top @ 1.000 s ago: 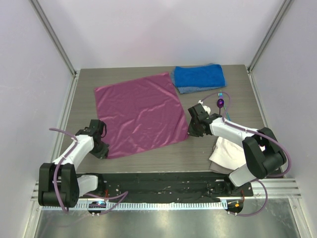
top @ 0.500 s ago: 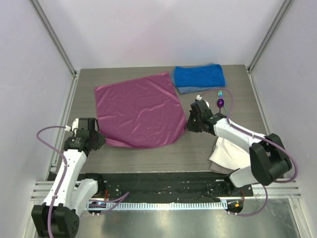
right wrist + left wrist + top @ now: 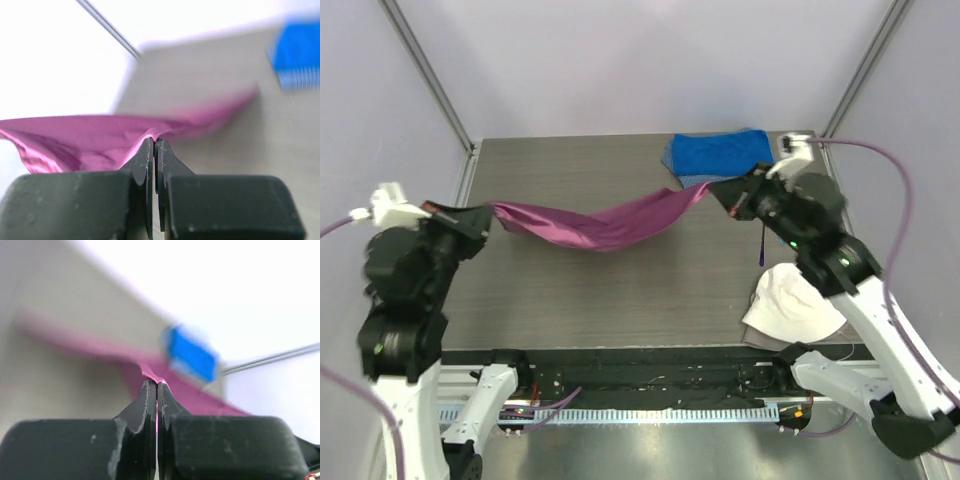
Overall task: Fold the napkin into a case and place the utensils inside
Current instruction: Pick up the flattened napkin from the center of the board, then fold and flatten the napkin at the center of the board.
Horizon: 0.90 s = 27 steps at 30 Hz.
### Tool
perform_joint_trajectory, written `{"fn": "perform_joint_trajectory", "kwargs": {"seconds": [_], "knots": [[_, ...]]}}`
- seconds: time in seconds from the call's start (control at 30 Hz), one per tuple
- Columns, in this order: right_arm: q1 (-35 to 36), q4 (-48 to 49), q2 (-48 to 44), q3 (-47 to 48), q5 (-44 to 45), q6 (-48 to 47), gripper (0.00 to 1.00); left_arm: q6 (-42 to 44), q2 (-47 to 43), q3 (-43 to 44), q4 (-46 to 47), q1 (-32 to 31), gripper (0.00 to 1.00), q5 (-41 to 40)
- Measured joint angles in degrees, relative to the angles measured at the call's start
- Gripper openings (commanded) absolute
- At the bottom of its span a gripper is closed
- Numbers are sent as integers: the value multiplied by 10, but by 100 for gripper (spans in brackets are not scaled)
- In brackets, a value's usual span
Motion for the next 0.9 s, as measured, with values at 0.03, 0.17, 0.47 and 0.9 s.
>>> {"fn": "perform_joint_trajectory", "kwargs": {"seconds": [0.03,0.17,0.47,0.9], "knots": [[0,-2,-26,15,-3,-5,1,6,-6,40,0,0,0,3],[0,-5,-127,65,-14,-25,1,27,-37,171,8,0,0,20],[0,35,-252,140,-24,-32,1,29,-123,235,81,-3,0,49],[0,105,5,19,112,-39,1,27,42,-6,118,-3,0,-92]]}}
